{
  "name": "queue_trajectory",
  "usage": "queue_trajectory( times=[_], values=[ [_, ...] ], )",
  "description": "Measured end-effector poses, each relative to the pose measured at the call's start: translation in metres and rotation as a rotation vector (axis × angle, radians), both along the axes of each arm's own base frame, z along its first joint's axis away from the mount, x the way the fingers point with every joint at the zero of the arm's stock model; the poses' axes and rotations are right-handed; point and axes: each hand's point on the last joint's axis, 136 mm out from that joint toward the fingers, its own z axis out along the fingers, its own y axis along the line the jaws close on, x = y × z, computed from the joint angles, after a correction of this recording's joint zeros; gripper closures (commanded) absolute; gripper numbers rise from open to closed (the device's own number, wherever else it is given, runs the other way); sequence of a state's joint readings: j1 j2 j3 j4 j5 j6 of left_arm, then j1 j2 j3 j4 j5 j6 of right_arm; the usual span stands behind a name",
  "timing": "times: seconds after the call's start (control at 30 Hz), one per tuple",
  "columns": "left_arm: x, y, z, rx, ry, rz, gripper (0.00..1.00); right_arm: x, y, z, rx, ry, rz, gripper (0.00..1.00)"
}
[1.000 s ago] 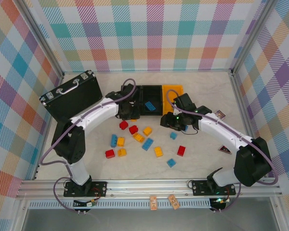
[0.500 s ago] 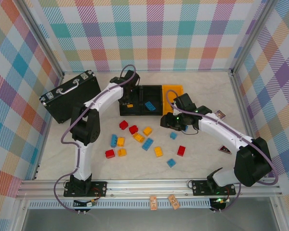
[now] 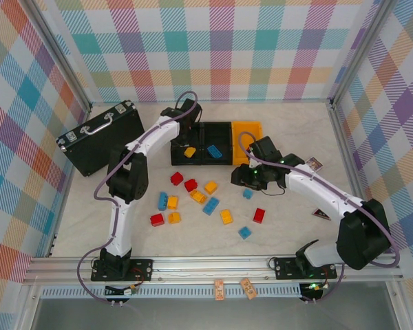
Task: Sort the legos into containers by color
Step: Place the lego in the container, then pick up the lego from the center of the table.
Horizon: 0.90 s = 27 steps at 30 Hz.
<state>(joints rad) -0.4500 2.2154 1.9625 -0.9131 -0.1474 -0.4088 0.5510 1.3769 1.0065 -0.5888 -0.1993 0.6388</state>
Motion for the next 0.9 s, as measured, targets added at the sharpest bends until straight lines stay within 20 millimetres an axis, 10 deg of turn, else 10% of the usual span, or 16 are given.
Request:
queue_trajectory(
  times=[0.53,0.9],
  values=[
    [-0.066,-0.007,0.062,-0.186,-0.079,-0.082,0.45,0.001,-0.023,-0.003,-0.108,0.002,-0.055,0.51],
    [-0.136,-0.014,0.043,-0.314,-0.026,-0.147,0.45,0.009,-0.033,-0.018,-0.206,0.033,-0.070,0.43]
  ],
)
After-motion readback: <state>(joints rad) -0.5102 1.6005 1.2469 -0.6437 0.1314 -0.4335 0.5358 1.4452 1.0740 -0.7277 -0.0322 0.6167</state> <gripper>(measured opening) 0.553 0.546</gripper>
